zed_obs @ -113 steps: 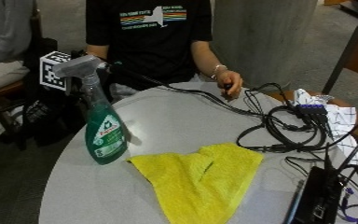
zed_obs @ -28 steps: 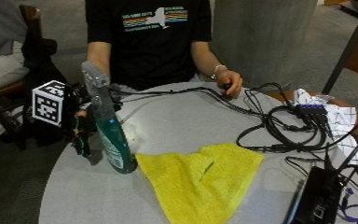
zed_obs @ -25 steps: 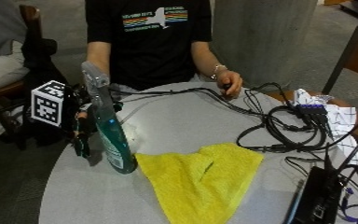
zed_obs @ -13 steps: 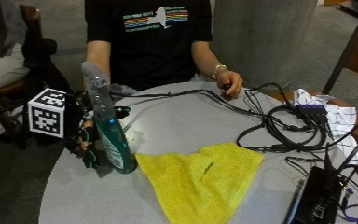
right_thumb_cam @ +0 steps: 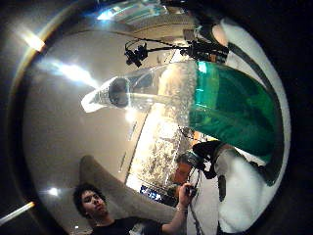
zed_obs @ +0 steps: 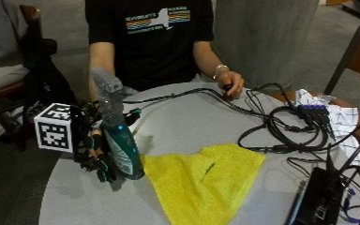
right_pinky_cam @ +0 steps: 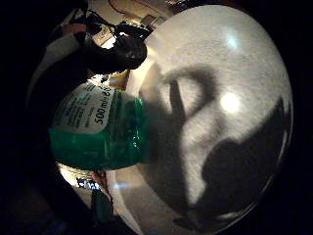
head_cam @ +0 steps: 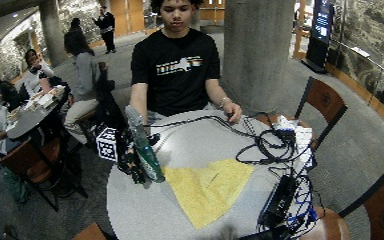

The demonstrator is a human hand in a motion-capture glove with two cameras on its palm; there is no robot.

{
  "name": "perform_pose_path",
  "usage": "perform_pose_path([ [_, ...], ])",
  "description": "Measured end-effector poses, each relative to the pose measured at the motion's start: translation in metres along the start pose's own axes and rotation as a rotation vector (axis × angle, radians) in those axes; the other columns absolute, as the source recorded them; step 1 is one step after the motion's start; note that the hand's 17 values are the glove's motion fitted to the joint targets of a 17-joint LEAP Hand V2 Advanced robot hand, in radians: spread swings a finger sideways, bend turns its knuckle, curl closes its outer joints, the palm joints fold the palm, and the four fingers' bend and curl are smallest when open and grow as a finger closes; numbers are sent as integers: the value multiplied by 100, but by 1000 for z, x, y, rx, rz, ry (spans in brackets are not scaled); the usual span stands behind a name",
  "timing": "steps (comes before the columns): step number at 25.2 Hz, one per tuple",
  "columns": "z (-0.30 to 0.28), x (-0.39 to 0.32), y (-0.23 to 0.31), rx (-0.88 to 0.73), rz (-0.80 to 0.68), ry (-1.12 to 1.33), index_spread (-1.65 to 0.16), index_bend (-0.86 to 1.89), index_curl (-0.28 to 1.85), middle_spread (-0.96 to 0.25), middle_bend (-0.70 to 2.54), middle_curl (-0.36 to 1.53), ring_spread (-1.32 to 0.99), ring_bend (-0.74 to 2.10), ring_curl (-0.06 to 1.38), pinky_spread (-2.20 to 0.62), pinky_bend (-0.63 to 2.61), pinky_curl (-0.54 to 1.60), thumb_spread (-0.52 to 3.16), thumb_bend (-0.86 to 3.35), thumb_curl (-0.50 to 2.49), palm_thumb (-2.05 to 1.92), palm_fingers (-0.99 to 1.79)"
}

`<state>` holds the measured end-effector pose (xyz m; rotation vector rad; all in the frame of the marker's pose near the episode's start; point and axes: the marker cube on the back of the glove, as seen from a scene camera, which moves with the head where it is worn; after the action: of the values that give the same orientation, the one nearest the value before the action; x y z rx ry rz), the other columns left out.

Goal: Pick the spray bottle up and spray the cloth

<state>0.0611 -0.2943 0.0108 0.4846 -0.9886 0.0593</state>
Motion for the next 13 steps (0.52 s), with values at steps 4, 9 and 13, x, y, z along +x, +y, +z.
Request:
perform_pose_path([
  [4, 12, 0, -5, 4, -11, -4, -38, 5, 15, 6, 27, 43, 10, 38, 35, 32, 70, 40, 80, -4, 41, 81, 39],
  [9, 25, 0, -18, 18, -9, -1, -39, 7, 14, 6, 29, 43, 11, 38, 34, 33, 72, 39, 78, -3, 40, 82, 37],
  [13, 34, 1, -26, 43, -7, 3, -39, 14, 16, 3, 36, 44, 11, 41, 34, 35, 63, 36, 76, -2, 40, 86, 51],
])
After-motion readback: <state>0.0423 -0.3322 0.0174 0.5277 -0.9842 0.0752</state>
